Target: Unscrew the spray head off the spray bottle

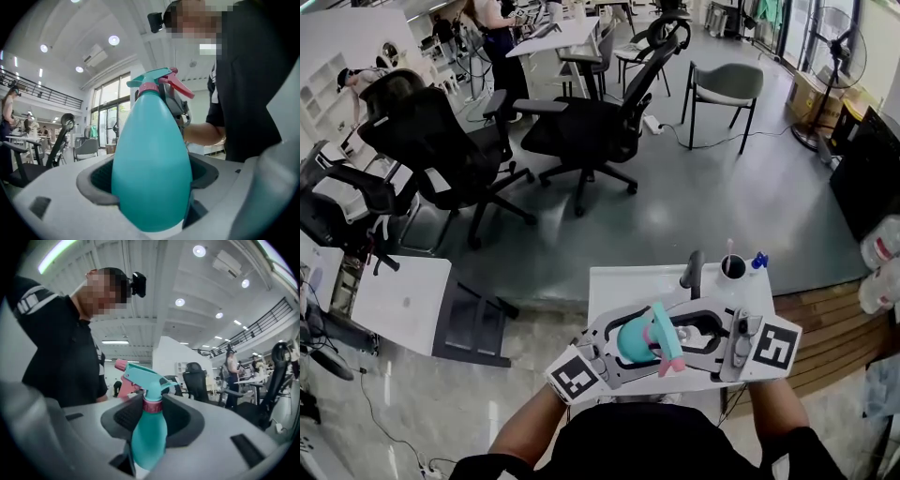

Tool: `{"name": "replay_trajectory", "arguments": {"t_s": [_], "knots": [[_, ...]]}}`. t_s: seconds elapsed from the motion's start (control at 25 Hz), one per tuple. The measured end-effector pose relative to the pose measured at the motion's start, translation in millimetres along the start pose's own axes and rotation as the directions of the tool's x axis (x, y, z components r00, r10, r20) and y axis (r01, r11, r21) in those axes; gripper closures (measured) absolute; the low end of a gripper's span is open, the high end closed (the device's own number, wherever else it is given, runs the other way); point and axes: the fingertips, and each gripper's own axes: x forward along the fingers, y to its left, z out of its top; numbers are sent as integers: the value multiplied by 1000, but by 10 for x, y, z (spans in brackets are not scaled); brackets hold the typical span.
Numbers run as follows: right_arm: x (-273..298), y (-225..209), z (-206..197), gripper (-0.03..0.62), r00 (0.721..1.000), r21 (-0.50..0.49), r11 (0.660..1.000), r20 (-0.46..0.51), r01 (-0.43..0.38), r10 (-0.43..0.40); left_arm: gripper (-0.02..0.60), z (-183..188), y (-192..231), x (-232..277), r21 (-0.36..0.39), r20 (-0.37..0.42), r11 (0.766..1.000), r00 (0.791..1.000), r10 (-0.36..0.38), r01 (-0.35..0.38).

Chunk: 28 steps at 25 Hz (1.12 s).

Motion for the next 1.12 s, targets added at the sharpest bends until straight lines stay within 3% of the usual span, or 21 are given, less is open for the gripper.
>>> {"name": "replay_trajectory", "arguments": {"t_s": [0.16,0.28,0.72,1.0,1.12], "knots": [[-68,167,-32,457,993,-29,992,-16,-120,120,153,23,-230,7,-20,26,991,991,-128,129],[-80,198,-17,457,987,-13,987,6,-159,159,153,39,-286,7,-55,39,986,987,-158,160],[-122,1,118,456,992,22,998,109,-62,59,153,-117,-128,22,-83,-17,993,996,-87,85],[-207,-104,264,456,990,3,1000,143,23,-23,153,-373,35,-10,-94,-86,996,996,-5,-3],[-281,-156,308,456,987,-53,996,152,69,-60,153,-518,114,-35,-66,-127,997,991,32,-40]]}}
